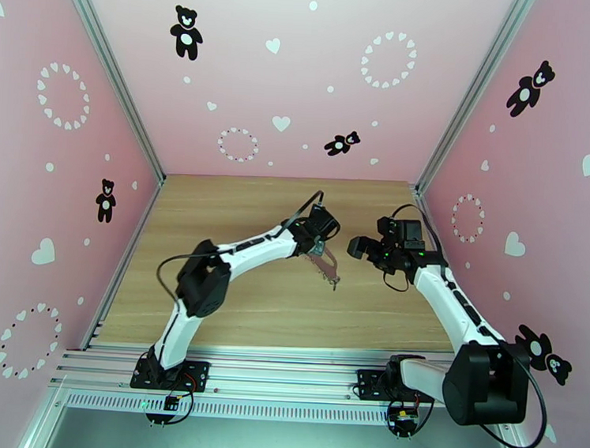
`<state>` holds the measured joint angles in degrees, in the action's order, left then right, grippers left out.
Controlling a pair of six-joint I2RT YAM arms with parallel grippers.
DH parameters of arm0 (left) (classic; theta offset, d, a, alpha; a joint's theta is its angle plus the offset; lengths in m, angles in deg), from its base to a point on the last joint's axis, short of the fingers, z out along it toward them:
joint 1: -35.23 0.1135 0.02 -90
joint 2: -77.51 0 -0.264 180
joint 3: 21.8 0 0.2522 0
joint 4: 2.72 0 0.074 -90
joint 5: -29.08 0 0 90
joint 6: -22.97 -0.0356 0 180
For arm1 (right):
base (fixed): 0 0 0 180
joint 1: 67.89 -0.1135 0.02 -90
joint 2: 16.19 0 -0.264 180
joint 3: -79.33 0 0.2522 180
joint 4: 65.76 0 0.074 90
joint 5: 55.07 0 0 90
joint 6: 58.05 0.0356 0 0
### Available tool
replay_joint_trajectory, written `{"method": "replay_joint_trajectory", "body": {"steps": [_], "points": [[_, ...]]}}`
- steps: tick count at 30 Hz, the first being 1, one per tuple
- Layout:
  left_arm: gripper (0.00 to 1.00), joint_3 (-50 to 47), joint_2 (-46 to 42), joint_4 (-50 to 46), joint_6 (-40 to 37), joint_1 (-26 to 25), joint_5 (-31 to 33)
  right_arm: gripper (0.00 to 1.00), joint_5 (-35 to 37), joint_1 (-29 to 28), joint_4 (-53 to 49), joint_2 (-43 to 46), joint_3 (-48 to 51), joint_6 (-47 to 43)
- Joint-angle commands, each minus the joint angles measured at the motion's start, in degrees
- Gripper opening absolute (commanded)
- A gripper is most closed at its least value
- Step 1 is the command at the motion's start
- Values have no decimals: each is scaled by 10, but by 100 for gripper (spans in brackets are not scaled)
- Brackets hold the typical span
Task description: Remove the keys from the keyring
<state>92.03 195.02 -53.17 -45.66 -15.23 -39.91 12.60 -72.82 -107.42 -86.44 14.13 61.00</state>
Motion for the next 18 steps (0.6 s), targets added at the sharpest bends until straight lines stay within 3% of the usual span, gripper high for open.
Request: {"method": "replay_joint_trajectory", "body": {"steps": [1, 10, 18], "points": [[0, -68, -106, 80, -110, -4, 5, 99, 7, -28, 1, 40, -35, -24], [0, -123, -240, 114, -300, 10, -104, 98, 29, -114, 25, 106, -82, -89], [0, -170, -331, 178, -354, 61, -315, 93, 52, -170, 40, 123, -83, -190]]}}
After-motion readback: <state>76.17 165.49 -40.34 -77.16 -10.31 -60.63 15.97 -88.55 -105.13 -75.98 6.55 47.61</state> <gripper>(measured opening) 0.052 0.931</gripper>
